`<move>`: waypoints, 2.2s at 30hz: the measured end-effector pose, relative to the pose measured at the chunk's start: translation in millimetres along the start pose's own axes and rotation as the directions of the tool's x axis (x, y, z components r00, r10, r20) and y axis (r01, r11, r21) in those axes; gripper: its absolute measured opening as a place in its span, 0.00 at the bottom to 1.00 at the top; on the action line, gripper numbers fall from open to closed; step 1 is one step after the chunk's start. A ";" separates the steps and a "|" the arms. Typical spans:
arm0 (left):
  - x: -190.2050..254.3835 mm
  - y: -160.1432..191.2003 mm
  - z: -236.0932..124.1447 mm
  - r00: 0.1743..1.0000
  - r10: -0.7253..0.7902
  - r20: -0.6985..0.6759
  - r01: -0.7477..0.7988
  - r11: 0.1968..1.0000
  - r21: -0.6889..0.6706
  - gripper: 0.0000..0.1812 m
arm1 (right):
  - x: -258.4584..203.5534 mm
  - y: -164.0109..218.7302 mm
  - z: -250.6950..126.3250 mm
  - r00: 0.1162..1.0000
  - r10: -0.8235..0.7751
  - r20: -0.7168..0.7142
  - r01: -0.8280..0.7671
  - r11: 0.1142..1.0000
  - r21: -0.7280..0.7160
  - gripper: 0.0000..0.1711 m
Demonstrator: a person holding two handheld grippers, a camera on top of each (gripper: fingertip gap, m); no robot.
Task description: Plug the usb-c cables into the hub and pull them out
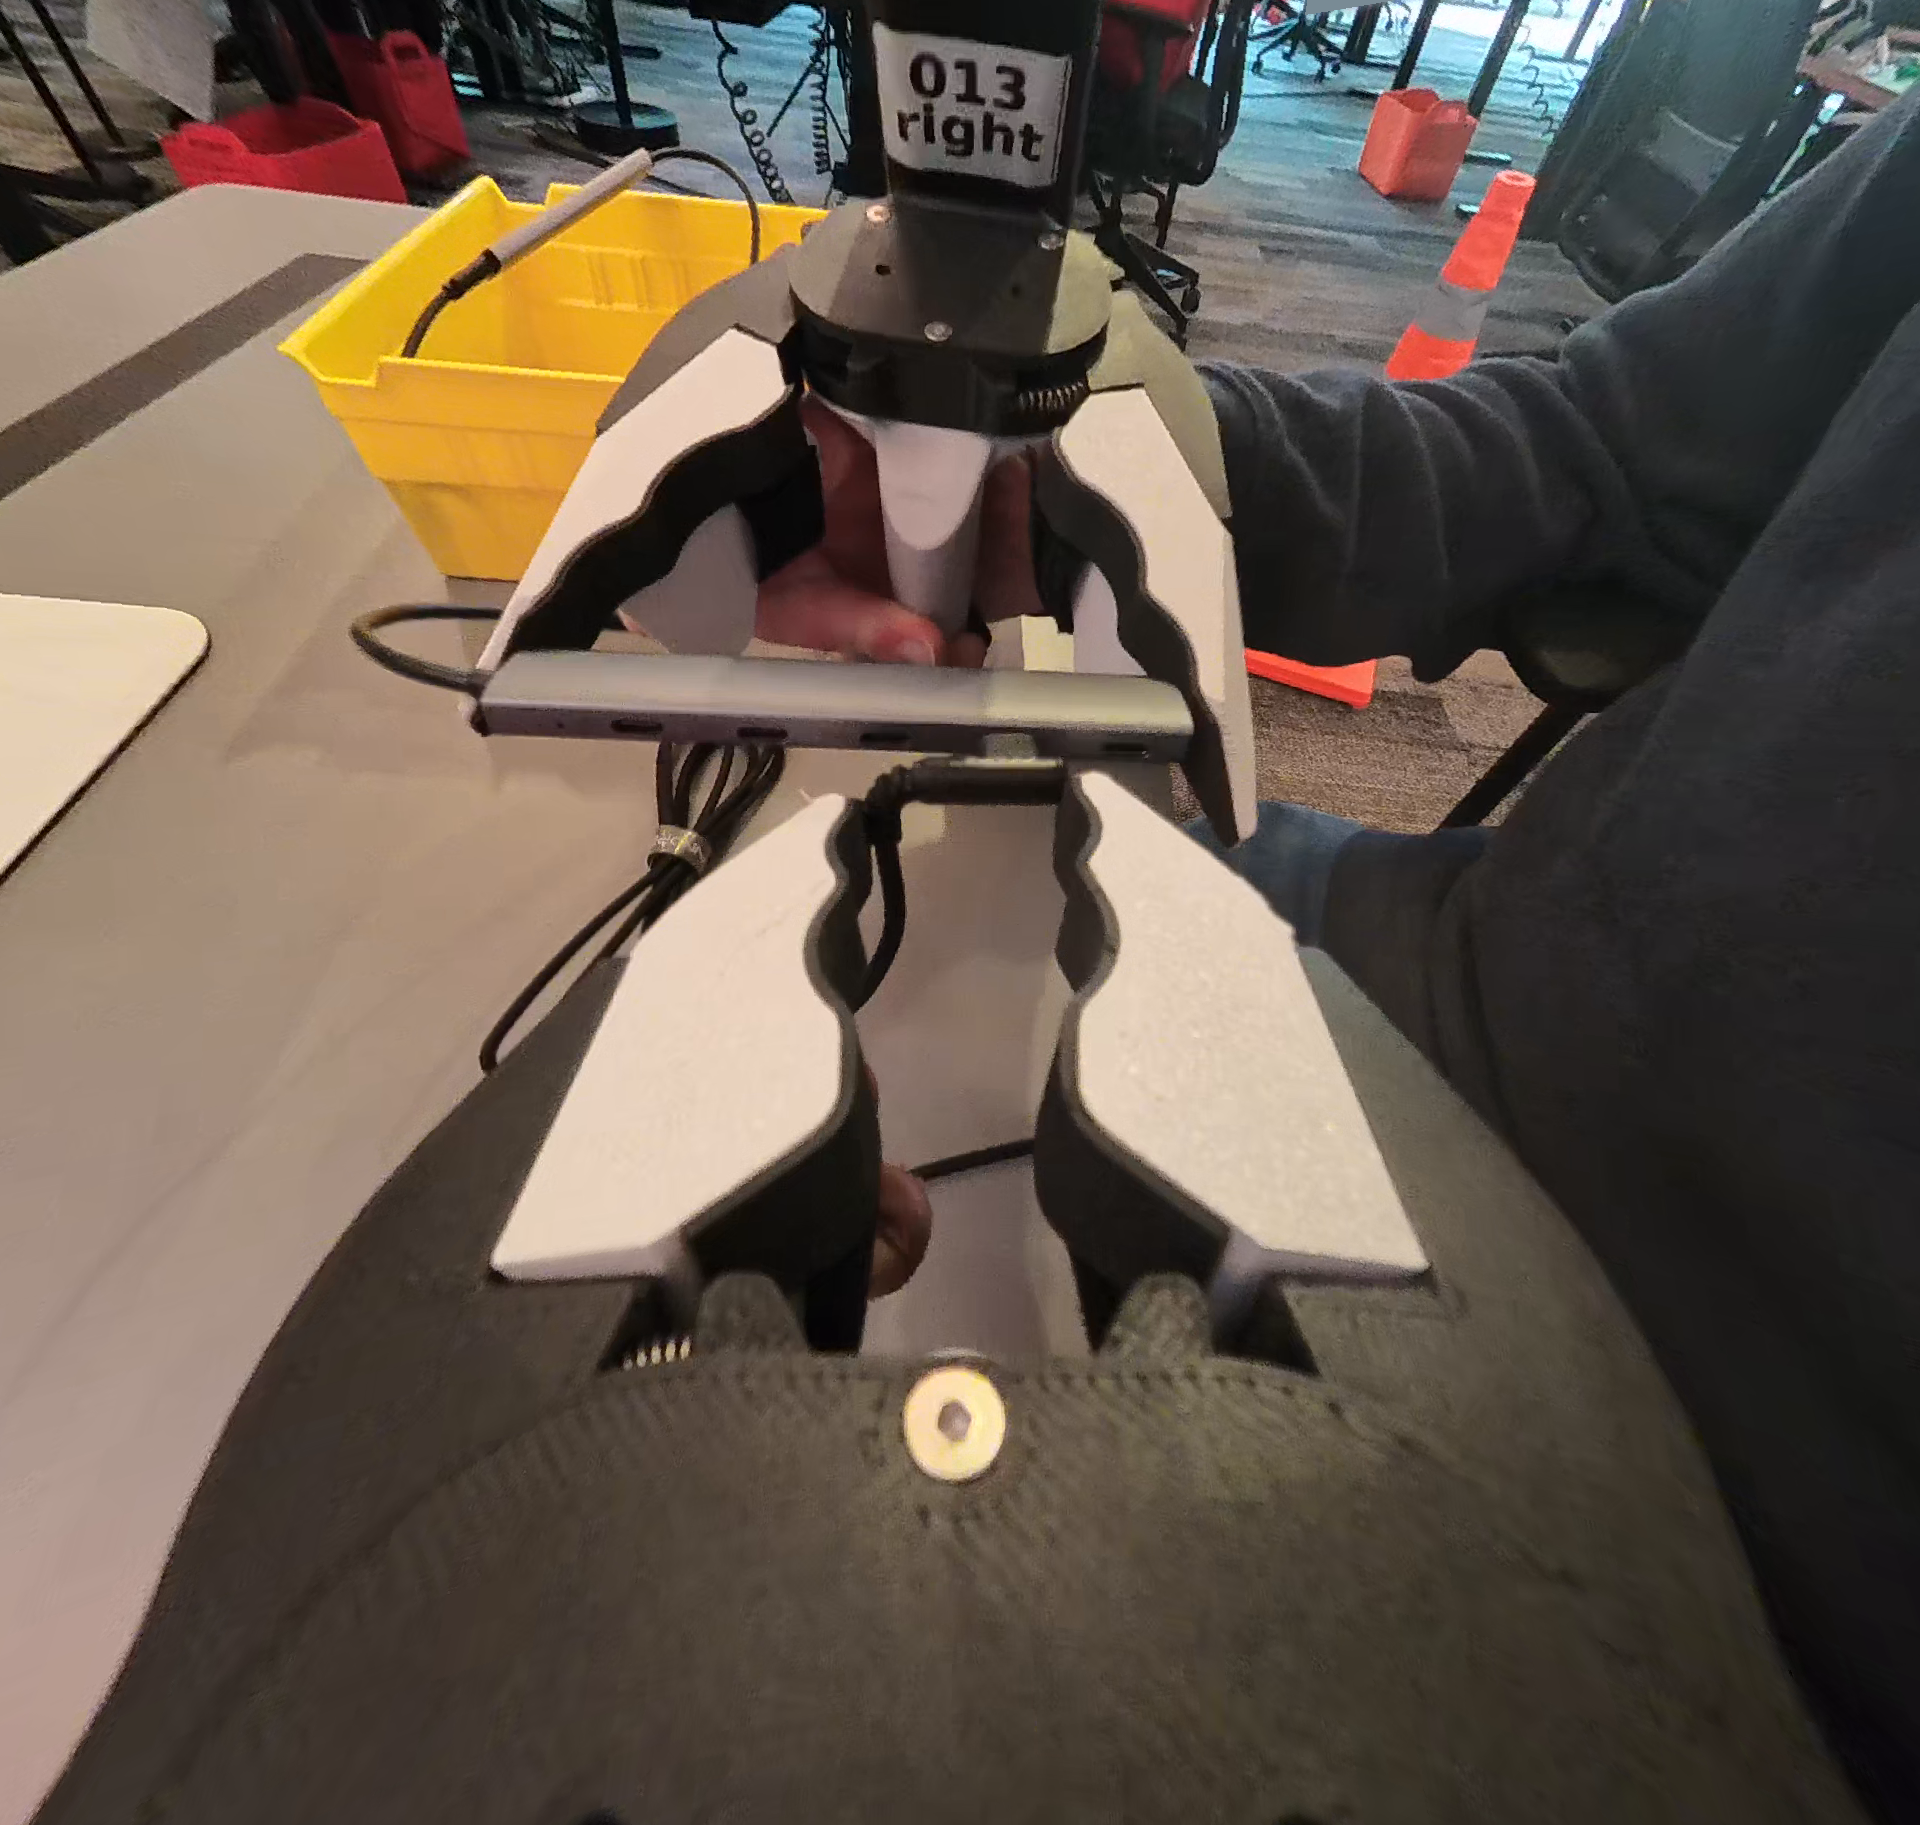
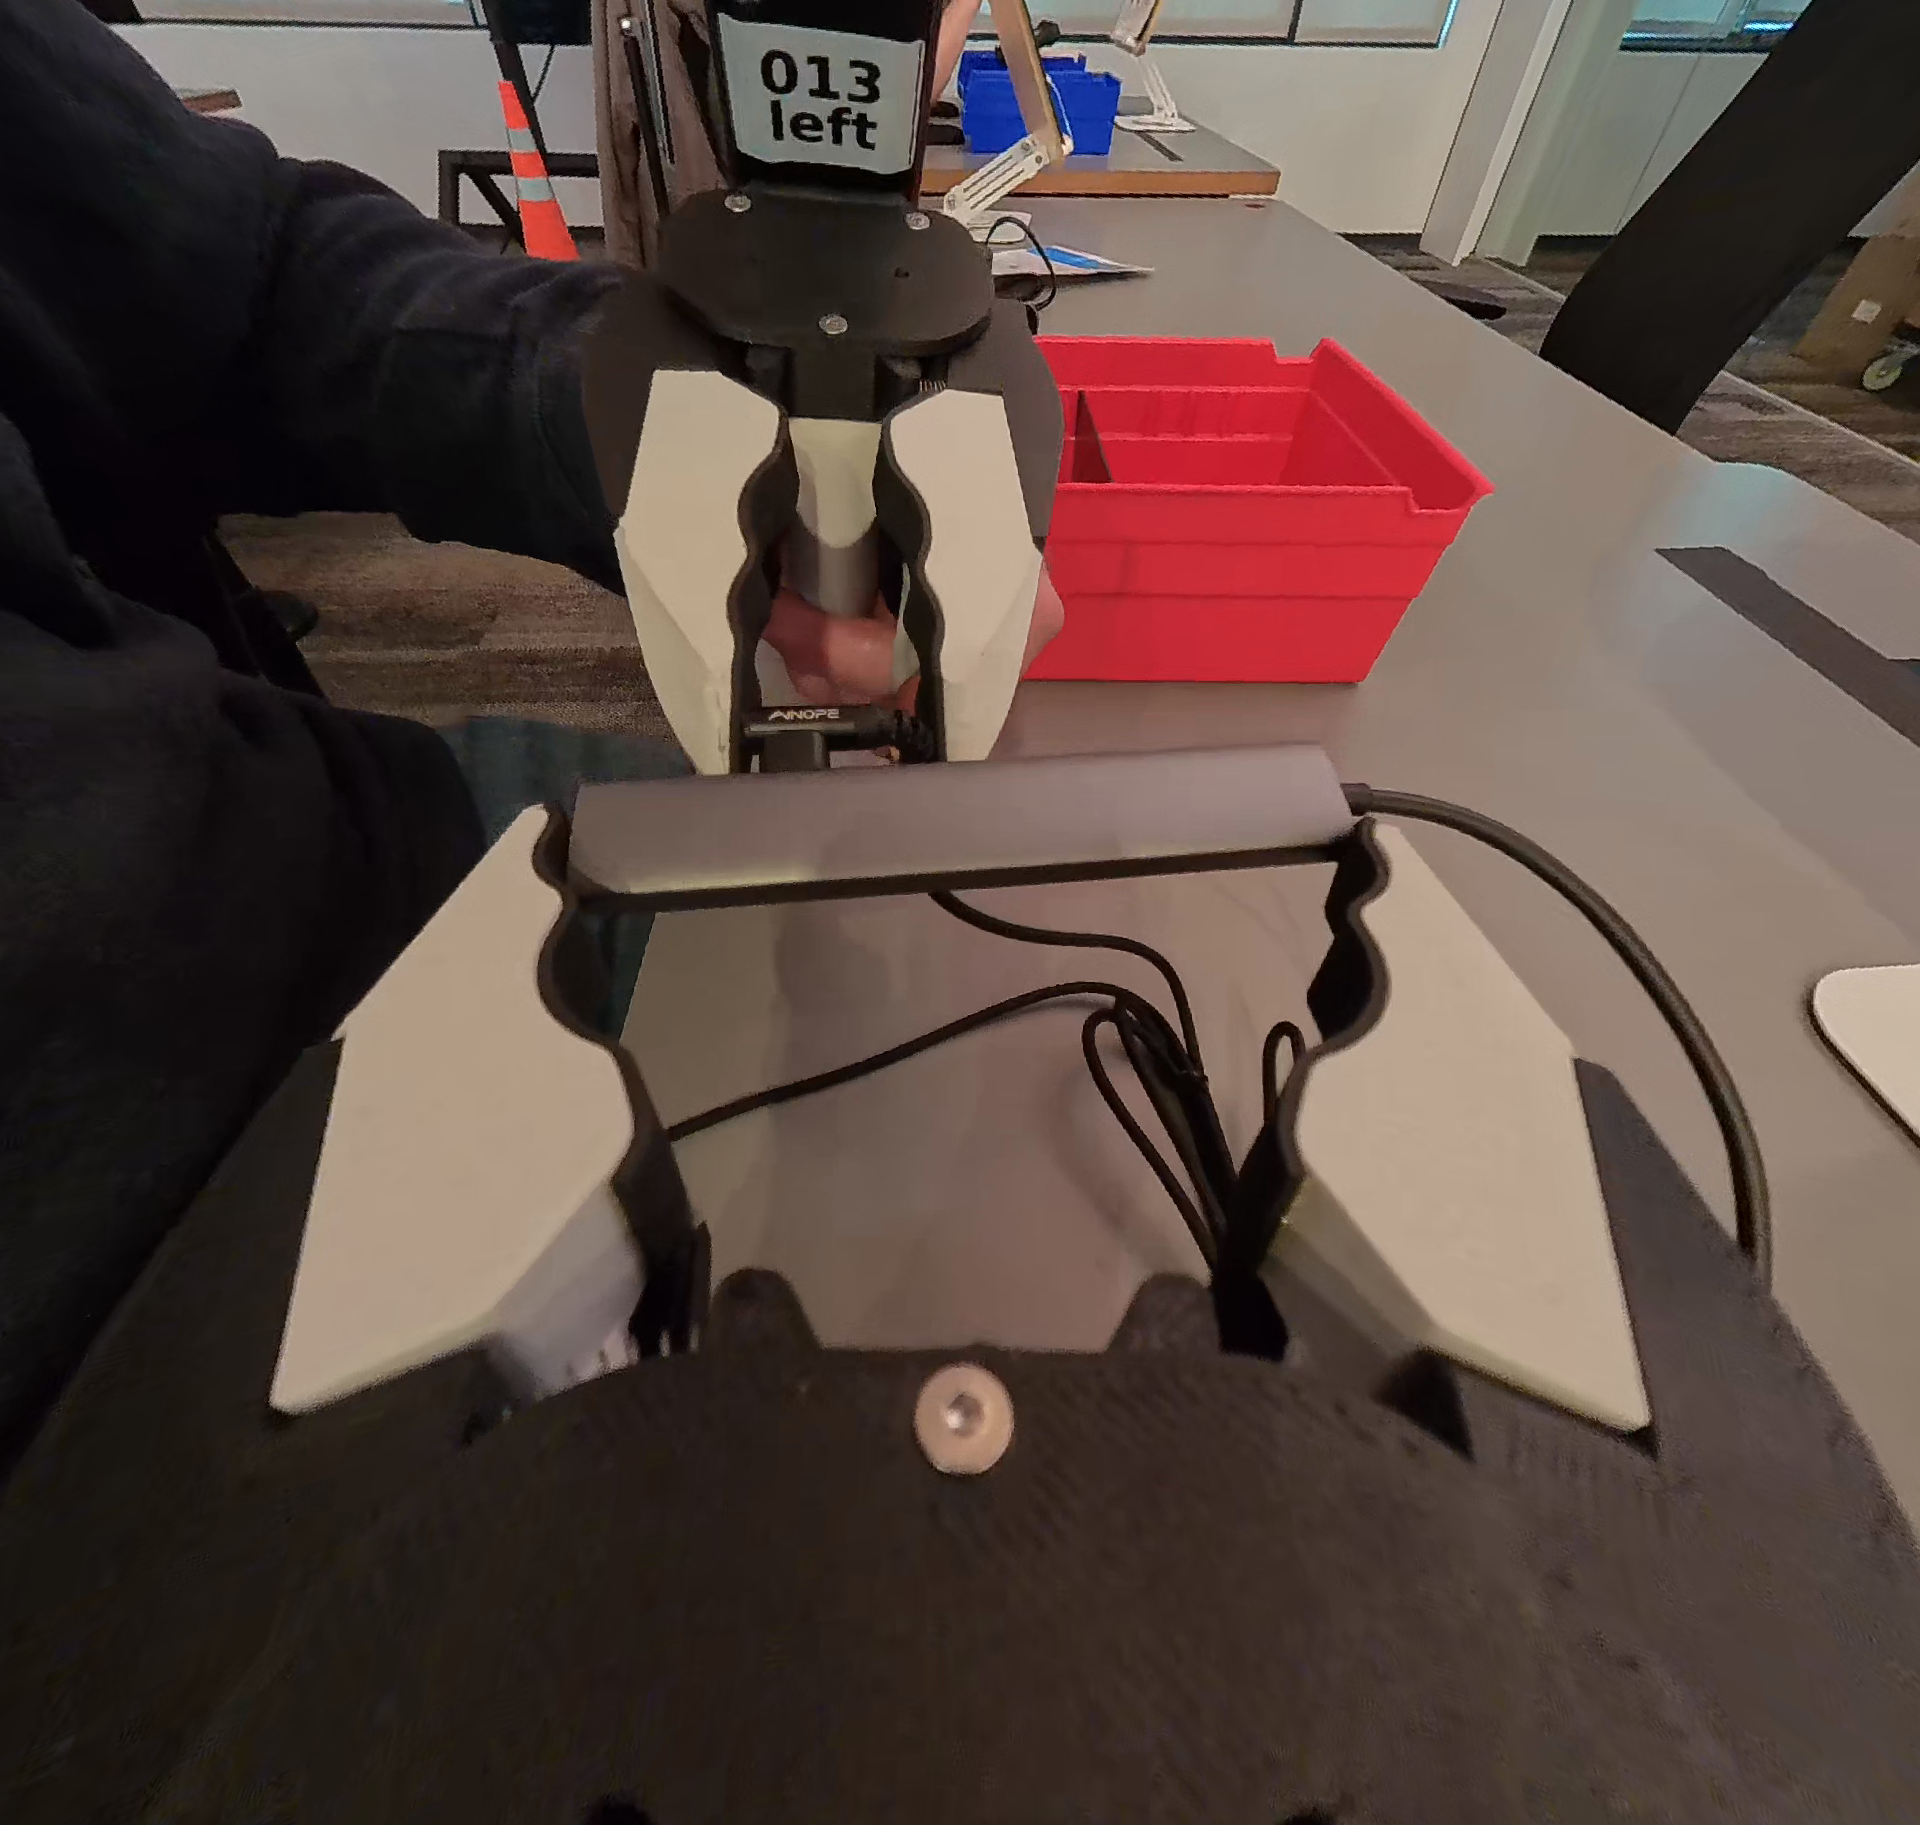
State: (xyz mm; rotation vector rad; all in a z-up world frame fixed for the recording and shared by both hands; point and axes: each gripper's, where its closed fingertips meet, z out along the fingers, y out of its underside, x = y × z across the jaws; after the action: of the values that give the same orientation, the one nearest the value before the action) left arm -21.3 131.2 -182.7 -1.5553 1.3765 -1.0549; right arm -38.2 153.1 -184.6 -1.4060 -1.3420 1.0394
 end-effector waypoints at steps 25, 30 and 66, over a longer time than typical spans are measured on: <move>-23.2 -20.0 -16.3 0.994 -0.065 0.092 0.048 0.984 0.173 0.20 | 19.3 -14.0 -14.4 0.991 -0.023 -0.135 0.024 1.000 0.003 0.81; -35.1 -19.6 -24.8 0.986 -0.065 0.153 0.037 0.983 0.181 0.19 | 29.2 -30.9 -28.2 0.977 -0.041 -0.211 0.042 0.999 0.002 0.81; -55.4 23.8 -13.3 0.959 -0.103 0.262 0.080 0.992 0.100 0.15 | 186.0 -202.6 -299.8 0.501 -0.224 -0.836 0.131 0.974 -0.183 0.80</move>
State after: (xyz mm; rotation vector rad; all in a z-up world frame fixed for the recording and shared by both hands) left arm -45.4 183.5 -204.9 -1.6415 1.0698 -0.9083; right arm 214.7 322.0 85.7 -1.4946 -0.7368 0.0302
